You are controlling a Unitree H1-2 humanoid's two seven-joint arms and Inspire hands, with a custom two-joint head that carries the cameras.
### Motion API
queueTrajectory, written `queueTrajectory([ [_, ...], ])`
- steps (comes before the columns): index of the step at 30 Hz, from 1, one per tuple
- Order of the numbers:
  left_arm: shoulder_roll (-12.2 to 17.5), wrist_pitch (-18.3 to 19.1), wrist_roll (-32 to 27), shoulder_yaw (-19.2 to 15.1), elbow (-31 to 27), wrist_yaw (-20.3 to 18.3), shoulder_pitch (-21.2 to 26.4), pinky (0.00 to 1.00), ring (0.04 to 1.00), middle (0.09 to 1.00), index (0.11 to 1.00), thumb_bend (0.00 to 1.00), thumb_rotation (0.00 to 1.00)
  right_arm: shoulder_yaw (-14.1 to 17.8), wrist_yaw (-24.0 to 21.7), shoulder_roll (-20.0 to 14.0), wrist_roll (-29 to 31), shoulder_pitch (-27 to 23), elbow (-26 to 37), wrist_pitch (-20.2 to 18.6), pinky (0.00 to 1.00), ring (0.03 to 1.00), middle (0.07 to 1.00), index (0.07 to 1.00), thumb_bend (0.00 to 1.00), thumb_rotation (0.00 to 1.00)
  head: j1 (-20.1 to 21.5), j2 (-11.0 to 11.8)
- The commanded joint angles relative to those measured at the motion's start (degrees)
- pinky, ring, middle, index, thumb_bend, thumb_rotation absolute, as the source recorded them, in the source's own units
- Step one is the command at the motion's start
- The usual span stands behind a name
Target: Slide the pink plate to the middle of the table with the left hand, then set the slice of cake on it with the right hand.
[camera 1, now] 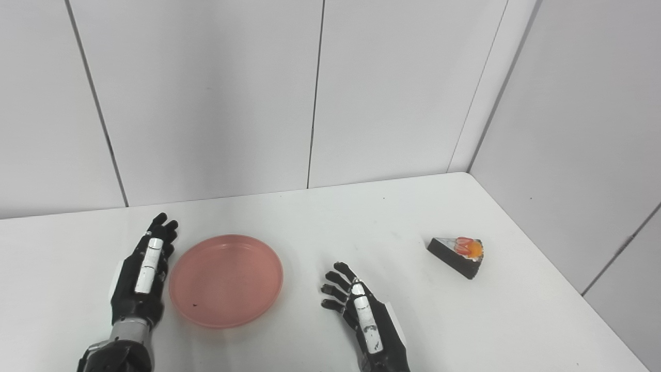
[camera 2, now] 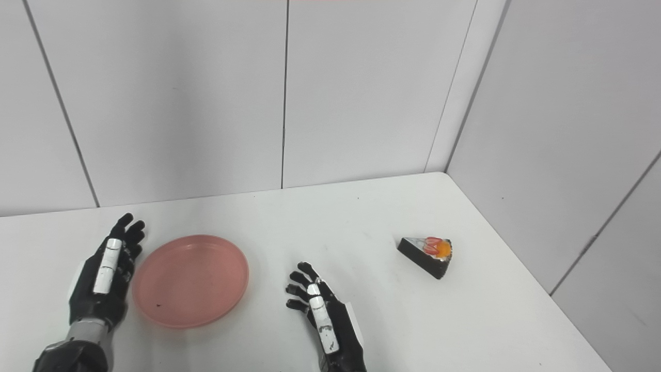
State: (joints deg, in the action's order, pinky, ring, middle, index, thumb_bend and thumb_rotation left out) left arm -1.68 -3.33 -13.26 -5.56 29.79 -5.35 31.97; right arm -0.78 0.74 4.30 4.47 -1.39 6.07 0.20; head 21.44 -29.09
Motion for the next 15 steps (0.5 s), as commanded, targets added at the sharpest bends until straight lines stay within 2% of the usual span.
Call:
queueTrajectory([
  [1, -1.2, 1.3, -0.2, 0.4, 1.7, -0.1, 0.4, 1.0, 0.947, 0.895, 0.867, 0.87, 0.71, -0.1, 0.1, 0.3, -0.3, -1.0, 1.3, -0.1, 0.75, 0.801, 0.837, 0.862, 0.79, 0.93, 0.0, -0.1],
  [5, -1.5, 0.7, -0.4, 0.2, 3.1, -0.6, 0.8, 1.0, 0.951, 0.898, 0.866, 0.87, 0.71, 0.0, 0.0, 0.1, -0.3, -1.1, 0.8, 0.4, 0.75, 0.796, 0.832, 0.855, 0.77, 0.94, 0.3, 0.0],
  [10, -2.1, -0.7, -0.4, -0.1, 5.5, -0.8, 1.2, 1.0, 0.958, 0.903, 0.864, 0.88, 0.7, 0.3, 0.0, -0.6, -0.9, -1.1, 0.4, 0.6, 0.74, 0.788, 0.827, 0.855, 0.76, 0.94, -1.5, 0.6],
  [15, -2.5, -1.9, -0.6, -0.3, 7.0, -1.3, 1.5, 1.0, 0.947, 0.902, 0.895, 0.9, 0.71, 0.8, -0.2, -1.1, -0.4, -1.0, 0.3, 0.3, 0.73, 0.792, 0.832, 0.86, 0.75, 0.93, -2.2, 0.8],
])
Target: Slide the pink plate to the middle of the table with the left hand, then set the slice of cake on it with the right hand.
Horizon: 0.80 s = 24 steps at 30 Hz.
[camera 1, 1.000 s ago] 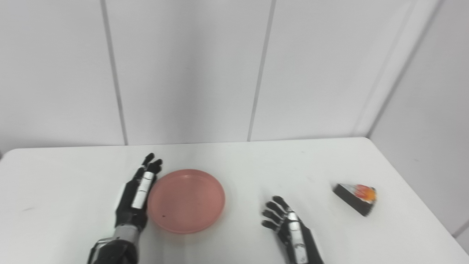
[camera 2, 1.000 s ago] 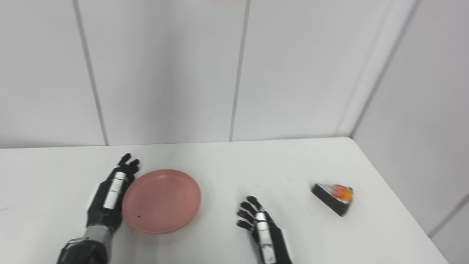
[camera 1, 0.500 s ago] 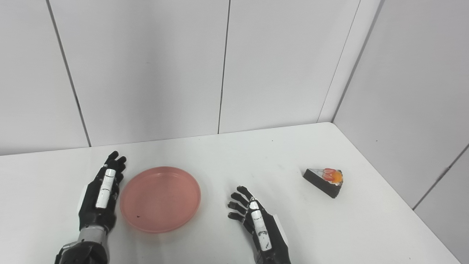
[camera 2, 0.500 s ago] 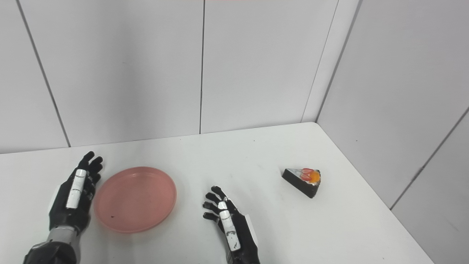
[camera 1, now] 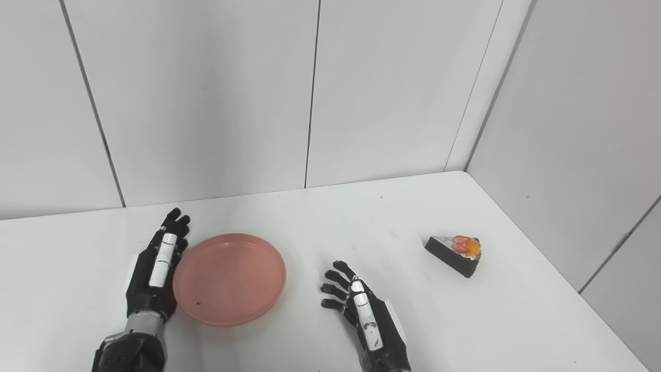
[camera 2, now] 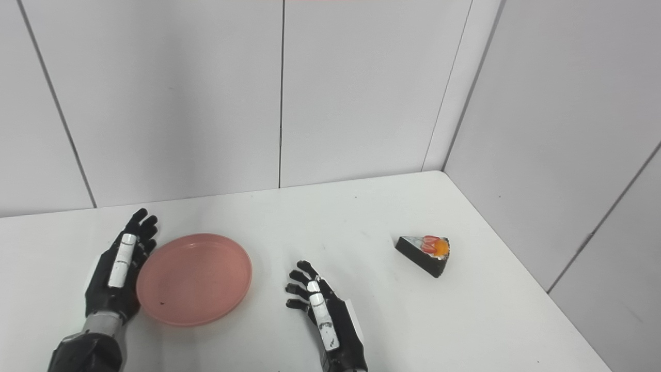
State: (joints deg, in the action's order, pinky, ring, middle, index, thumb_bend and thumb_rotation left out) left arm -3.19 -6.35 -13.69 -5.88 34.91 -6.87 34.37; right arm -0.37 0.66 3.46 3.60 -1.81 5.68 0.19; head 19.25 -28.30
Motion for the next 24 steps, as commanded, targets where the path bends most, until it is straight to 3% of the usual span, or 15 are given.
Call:
queueTrajectory([
  [1, -0.9, 1.0, -0.1, 0.1, 2.0, 0.1, -0.9, 1.0, 0.944, 0.902, 0.9, 0.9, 0.71, 0.4, -0.2, -0.4, 0.5, -0.7, 0.4, 0.5, 0.73, 0.792, 0.832, 0.859, 0.76, 0.93, 0.0, 0.0],
  [11, -1.0, 0.2, -0.7, -0.1, 3.4, -0.8, -1.1, 1.0, 0.943, 0.897, 0.893, 0.91, 0.71, 0.0, -0.4, -1.1, -0.9, -0.6, -0.1, 1.8, 0.72, 0.783, 0.828, 0.857, 0.73, 0.92, 0.1, 0.5],
  [14, -1.1, 0.0, -0.6, -0.1, 3.7, -0.8, -1.3, 1.0, 0.941, 0.892, 0.87, 0.9, 0.71, -1.1, -0.1, -3.0, -5.5, -0.8, -1.2, 6.4, 0.7, 0.782, 0.837, 0.875, 0.68, 0.94, 0.1, 0.9],
  [15, -1.1, -0.1, -0.6, 0.0, 3.8, -1.0, -1.4, 1.0, 0.941, 0.891, 0.868, 0.9, 0.71, -1.6, 0.9, -4.3, -9.3, -1.2, -1.6, 9.9, 0.69, 0.782, 0.838, 0.877, 0.67, 0.95, 0.1, 1.0],
  [18, -1.2, -0.1, -0.5, 0.1, 3.9, -1.1, -1.6, 1.0, 0.945, 0.888, 0.881, 0.9, 0.7, -2.0, 3.0, -6.4, -16.3, -2.0, -1.3, 15.0, 0.68, 0.77, 0.84, 0.87, 0.74, 0.97, 0.2, 1.1],
  [19, -1.2, 0.0, -0.6, 0.1, 3.9, -1.1, -1.6, 1.0, 0.946, 0.891, 0.889, 0.91, 0.69, -1.8, 3.7, -6.9, -18.4, -2.4, -0.4, 15.3, 0.67, 0.768, 0.844, 0.855, 0.82, 0.95, 0.2, 1.1],
  [21, -1.2, 0.1, -0.6, 0.1, 3.9, -1.2, -1.8, 1.0, 0.948, 0.895, 0.894, 0.91, 0.69, -1.7, 5.0, -7.9, -22.4, -2.9, 0.9, 15.8, 0.66, 0.765, 0.846, 0.854, 0.83, 0.95, 0.4, 1.2],
  [24, -1.3, 0.2, -0.5, 0.2, 3.9, -1.3, -1.9, 1.0, 0.948, 0.897, 0.907, 0.89, 0.7, -1.3, 7.4, -12.4, -34.0, -4.3, 3.2, 15.4, 0.64, 0.787, 0.877, 0.882, 0.83, 0.96, 0.0, 1.2],
])
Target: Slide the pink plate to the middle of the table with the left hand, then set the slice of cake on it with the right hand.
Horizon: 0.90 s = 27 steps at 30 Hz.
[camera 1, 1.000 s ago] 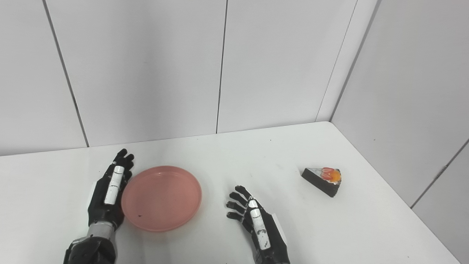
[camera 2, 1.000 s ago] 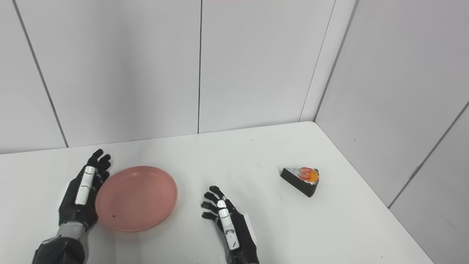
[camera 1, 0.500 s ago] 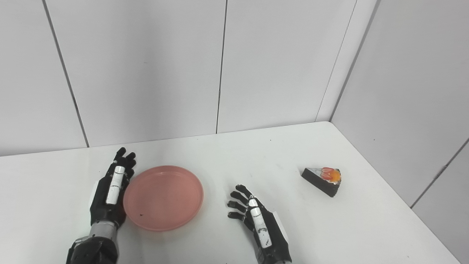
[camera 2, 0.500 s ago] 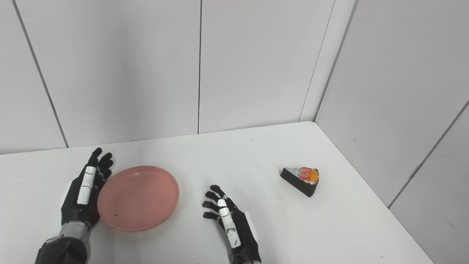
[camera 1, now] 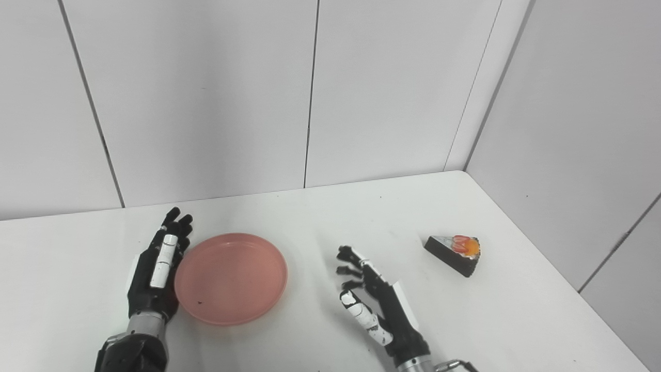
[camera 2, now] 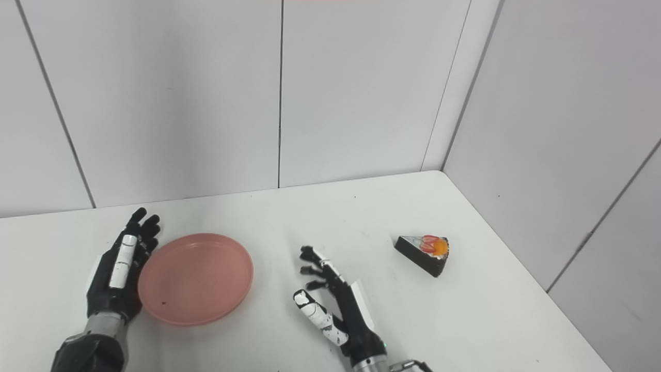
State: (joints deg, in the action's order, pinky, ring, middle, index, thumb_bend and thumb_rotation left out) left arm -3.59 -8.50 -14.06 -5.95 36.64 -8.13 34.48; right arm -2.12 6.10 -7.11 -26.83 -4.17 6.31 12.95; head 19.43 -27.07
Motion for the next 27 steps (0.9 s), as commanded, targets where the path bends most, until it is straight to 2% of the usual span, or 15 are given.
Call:
queueTrajectory([
  [1, -0.9, 2.2, -0.2, 0.3, 2.3, -0.1, -2.0, 1.0, 0.948, 0.897, 0.907, 0.89, 0.7, 0.9, 1.7, -3.8, -7.6, -2.4, 3.8, 1.1, 0.63, 0.788, 0.878, 0.884, 0.83, 0.96, -0.3, 0.0],
  [2, -0.9, 2.1, -0.1, 0.3, 2.4, -0.2, -2.0, 1.0, 0.95, 0.901, 0.91, 0.9, 0.7, 1.1, 1.5, -5.0, -9.9, -2.6, 4.6, 0.0, 0.7, 0.822, 0.895, 0.904, 0.86, 0.97, -0.3, 0.0],
  [4, -0.9, 2.1, -0.1, 0.3, 2.3, -0.2, -2.1, 1.0, 0.95, 0.903, 0.911, 0.91, 0.7, 2.0, -0.4, -6.7, -12.0, -3.2, 6.4, -3.5, 0.73, 0.839, 0.903, 0.915, 0.88, 0.98, -0.3, 0.0],
  [6, -1.0, 2.2, -0.2, 0.0, 2.3, -0.1, -2.0, 1.0, 0.946, 0.899, 0.901, 0.91, 0.7, 3.1, -2.6, -9.2, -12.1, -4.6, 7.5, -5.8, 0.68, 0.802, 0.878, 0.896, 0.88, 0.95, -0.3, 0.3],
  [10, -1.0, 2.1, 0.3, 0.1, 2.8, 0.3, -1.7, 1.0, 0.945, 0.896, 0.897, 0.91, 0.71, 4.1, -12.1, -12.6, -14.7, -7.4, 13.7, -16.4, 0.65, 0.789, 0.866, 0.883, 0.89, 0.92, -0.3, 0.5],
  [12, -1.0, 2.1, 0.3, 0.2, 2.7, 0.1, -1.7, 1.0, 0.946, 0.895, 0.898, 0.91, 0.71, 4.4, -17.2, -14.1, -16.6, -8.8, 17.8, -21.6, 0.64, 0.794, 0.861, 0.869, 0.9, 0.87, -0.4, 0.5],
  [13, -1.0, 2.1, 0.3, 0.2, 2.7, 0.1, -1.7, 1.0, 0.95, 0.898, 0.905, 0.92, 0.71, 4.6, -18.5, -14.9, -16.8, -9.4, 18.9, -22.9, 0.63, 0.795, 0.858, 0.863, 0.9, 0.83, -0.5, 0.5],
  [14, -1.1, 2.0, 0.3, 0.2, 2.7, 0.0, -1.7, 1.0, 0.952, 0.901, 0.91, 0.93, 0.71, 4.9, -19.3, -15.8, -17.2, -9.9, 19.3, -23.3, 0.62, 0.801, 0.856, 0.852, 0.9, 0.79, -0.6, 0.5],
  [19, -1.2, 2.3, 0.7, 0.4, 2.2, 0.4, -1.7, 1.0, 0.947, 0.897, 0.911, 0.91, 0.71, 5.9, -22.3, -19.8, -18.9, -12.2, 19.3, -25.2, 0.65, 0.8, 0.846, 0.846, 0.92, 0.72, -0.6, 0.6],
  [22, -1.4, 2.2, 0.8, 0.4, 2.4, 0.6, -1.6, 0.99, 0.942, 0.894, 0.908, 0.92, 0.71, 5.6, -25.7, -22.8, -24.3, -13.7, 18.5, -27.4, 0.69, 0.822, 0.854, 0.85, 0.95, 0.72, -0.9, 0.7],
  [24, -1.5, 2.1, 0.8, 0.4, 2.5, 0.6, -1.6, 0.99, 0.942, 0.894, 0.905, 0.92, 0.71, 5.3, -28.1, -24.4, -27.2, -14.6, 17.8, -28.9, 0.76, 0.858, 0.863, 0.847, 0.97, 0.71, -1.2, 0.6],
  [26, -1.5, 1.8, 1.0, 0.5, 2.8, 0.6, -1.5, 0.98, 0.94, 0.891, 0.906, 0.92, 0.71, 5.2, -29.8, -25.4, -28.6, -15.3, 17.2, -29.9, 0.78, 0.87, 0.864, 0.84, 0.98, 0.68, -1.4, 0.6],
  [27, -1.6, 1.8, 1.0, 0.5, 2.9, 0.6, -1.5, 0.98, 0.938, 0.889, 0.906, 0.92, 0.71, 5.2, -30.5, -26.0, -28.9, -15.7, 16.3, -30.4, 0.77, 0.87, 0.862, 0.83, 0.98, 0.64, -1.4, 0.7],
])
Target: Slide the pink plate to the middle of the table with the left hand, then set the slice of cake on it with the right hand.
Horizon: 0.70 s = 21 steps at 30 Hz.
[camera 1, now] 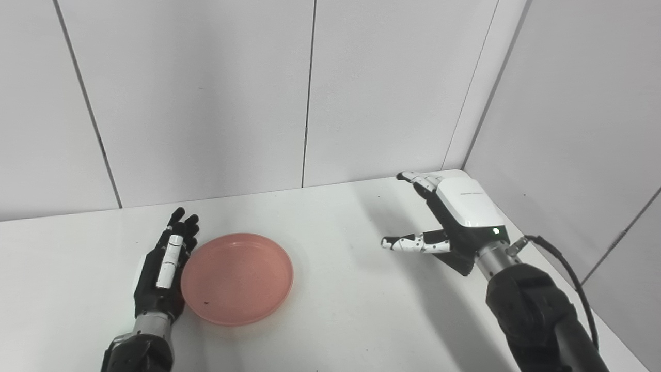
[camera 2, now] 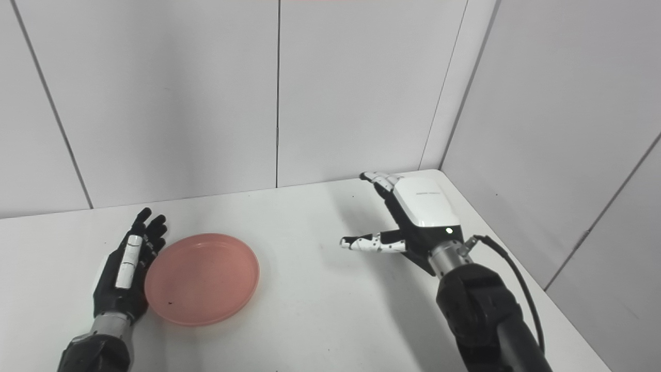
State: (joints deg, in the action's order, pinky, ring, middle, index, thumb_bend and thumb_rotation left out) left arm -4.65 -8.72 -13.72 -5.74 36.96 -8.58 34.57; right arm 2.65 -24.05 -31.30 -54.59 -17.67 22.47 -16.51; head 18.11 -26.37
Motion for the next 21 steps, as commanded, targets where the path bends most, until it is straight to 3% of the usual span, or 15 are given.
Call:
queueTrajectory([
  [1, -0.6, 2.0, 0.6, 0.3, 2.6, 1.1, -1.6, 0.98, 0.938, 0.889, 0.907, 0.92, 0.71, 0.5, -1.0, -2.4, -1.2, -2.6, -0.9, -1.3, 0.76, 0.873, 0.864, 0.828, 0.98, 0.63, -0.1, 0.0],
  [10, -0.6, 2.2, 1.4, 0.6, 2.7, 1.3, -1.3, 0.97, 0.934, 0.9, 0.916, 0.89, 0.73, -1.7, -9.6, -5.1, -5.2, -5.1, -7.2, -6.4, 0.8, 0.903, 0.899, 0.827, 0.98, 0.52, -0.5, -0.1],
  [15, -0.5, 2.2, 1.6, 0.8, 2.6, 1.4, -1.3, 0.97, 0.94, 0.9, 0.923, 0.88, 0.74, -1.8, -7.4, -5.7, -4.3, -4.9, -13.1, -6.5, 0.83, 0.903, 0.89, 0.83, 1.0, 0.54, -0.5, -0.1],
  [21, -0.6, 2.9, 1.4, 0.8, 1.9, 1.4, -1.7, 0.98, 0.938, 0.895, 0.924, 0.88, 0.73, -2.4, -2.5, -7.0, -1.3, -4.9, -21.0, -3.9, 0.87, 0.92, 0.909, 0.833, 1.0, 0.62, -0.6, -0.2],
])
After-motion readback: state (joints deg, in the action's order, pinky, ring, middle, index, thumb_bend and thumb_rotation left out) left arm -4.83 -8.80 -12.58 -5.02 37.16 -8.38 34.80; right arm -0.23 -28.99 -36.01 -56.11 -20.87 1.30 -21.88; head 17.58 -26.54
